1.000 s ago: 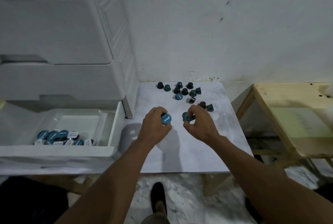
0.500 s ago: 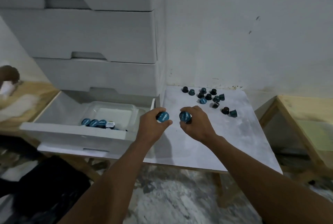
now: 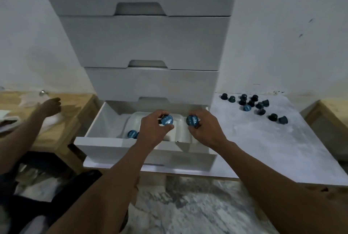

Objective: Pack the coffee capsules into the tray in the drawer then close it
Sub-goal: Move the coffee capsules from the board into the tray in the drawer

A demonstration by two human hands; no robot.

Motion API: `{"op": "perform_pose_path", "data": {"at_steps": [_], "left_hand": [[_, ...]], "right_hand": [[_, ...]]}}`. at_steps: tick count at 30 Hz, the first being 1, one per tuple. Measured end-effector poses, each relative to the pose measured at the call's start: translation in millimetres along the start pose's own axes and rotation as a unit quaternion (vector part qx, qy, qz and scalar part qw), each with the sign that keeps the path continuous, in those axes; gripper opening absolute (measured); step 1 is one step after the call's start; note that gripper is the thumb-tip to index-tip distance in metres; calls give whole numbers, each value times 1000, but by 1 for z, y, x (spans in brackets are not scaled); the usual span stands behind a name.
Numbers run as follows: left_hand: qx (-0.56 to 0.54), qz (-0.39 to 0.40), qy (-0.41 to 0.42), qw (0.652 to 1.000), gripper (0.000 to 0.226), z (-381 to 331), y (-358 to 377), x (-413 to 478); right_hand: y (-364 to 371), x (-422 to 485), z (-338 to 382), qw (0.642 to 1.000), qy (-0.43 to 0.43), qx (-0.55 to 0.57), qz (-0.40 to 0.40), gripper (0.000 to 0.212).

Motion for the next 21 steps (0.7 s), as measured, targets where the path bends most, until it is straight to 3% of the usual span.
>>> {"op": "perform_pose_path", "data": {"at_steps": [7,16,21], "left_hand": [[-1,34,-28,999,44,43,-40,15],[10,86,-16,996,40,71,-27,54],[41,161,-45,985,43,88,-16,79]], "right_hand": [[34,21,22,999,48,19,15,48],[52,71,-3,993,83,-29,78,47],[63,90,-21,986,101,-19,130,49]]}}
Point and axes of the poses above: each hand's wrist, its own x-axis towards the middle knuckle, its own y-axis out of the palm, z = x × y, the point moved 1 cm from there along x, towards the middle knuckle, and after that the axes turned 15 degrees about z, right-handed, at the moved point
